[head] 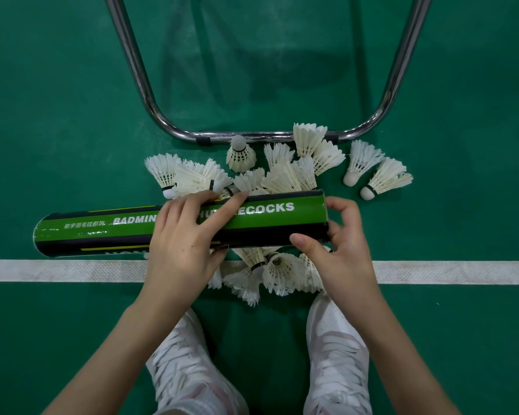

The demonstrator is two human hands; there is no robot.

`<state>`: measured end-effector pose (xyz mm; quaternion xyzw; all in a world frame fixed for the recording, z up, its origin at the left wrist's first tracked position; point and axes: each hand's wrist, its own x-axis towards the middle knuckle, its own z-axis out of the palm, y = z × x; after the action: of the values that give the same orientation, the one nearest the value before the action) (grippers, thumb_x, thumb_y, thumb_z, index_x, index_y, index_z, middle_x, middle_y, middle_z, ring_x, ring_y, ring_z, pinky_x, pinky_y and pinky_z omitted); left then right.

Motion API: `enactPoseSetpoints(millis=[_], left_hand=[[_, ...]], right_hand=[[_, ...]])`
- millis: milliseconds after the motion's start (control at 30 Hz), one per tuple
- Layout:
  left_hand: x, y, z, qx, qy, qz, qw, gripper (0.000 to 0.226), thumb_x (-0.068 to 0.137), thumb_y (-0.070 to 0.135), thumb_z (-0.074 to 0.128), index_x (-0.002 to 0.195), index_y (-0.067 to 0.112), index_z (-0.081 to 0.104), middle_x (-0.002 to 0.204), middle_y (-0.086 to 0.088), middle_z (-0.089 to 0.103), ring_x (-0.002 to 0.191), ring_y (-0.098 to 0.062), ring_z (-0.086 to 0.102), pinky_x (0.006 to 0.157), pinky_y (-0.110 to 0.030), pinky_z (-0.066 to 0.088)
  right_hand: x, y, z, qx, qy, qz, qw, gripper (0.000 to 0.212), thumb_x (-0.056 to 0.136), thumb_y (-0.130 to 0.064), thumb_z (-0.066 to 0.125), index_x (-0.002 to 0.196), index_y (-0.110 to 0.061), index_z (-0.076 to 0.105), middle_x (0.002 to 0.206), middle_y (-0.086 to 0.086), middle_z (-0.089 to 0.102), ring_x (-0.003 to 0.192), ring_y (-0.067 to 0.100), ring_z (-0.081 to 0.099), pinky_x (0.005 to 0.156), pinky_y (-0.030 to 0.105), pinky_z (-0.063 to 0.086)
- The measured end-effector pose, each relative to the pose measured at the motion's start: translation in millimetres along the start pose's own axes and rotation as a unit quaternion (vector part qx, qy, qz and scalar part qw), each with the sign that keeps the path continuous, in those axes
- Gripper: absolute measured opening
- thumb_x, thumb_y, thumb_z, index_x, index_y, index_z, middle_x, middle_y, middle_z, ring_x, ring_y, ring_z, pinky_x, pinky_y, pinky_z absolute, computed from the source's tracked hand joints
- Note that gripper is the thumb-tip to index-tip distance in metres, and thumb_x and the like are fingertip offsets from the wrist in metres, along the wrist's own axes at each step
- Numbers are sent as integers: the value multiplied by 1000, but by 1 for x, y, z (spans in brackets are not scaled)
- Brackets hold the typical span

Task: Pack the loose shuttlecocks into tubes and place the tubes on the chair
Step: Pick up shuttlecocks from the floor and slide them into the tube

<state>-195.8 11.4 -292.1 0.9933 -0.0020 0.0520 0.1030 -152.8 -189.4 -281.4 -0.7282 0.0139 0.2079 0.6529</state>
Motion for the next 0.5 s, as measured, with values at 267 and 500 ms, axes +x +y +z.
enactPoseSetpoints(millis=[267, 500], left_hand=[[-2, 1, 0, -6, -2, 0, 1000, 87, 63, 12, 81, 137, 30, 40, 115, -13, 53, 103, -34, 49, 94, -46, 35], [-2, -1, 0, -12, -7, 0, 1000, 87, 63, 12, 80, 137, 31, 39, 115, -13, 53, 103, -34, 49, 94, -45, 34]], right_hand=[[2, -3, -8, 2, -55, 2, 998, 42, 83, -9, 66, 99, -36, 38, 91, -2, 69, 92, 13, 65, 92, 40, 51], [10, -2, -14, -17, -117, -11, 993, 39, 87, -16, 63, 96, -40, 33, 99, 3, 63, 93, 11, 62, 91, 39, 51]])
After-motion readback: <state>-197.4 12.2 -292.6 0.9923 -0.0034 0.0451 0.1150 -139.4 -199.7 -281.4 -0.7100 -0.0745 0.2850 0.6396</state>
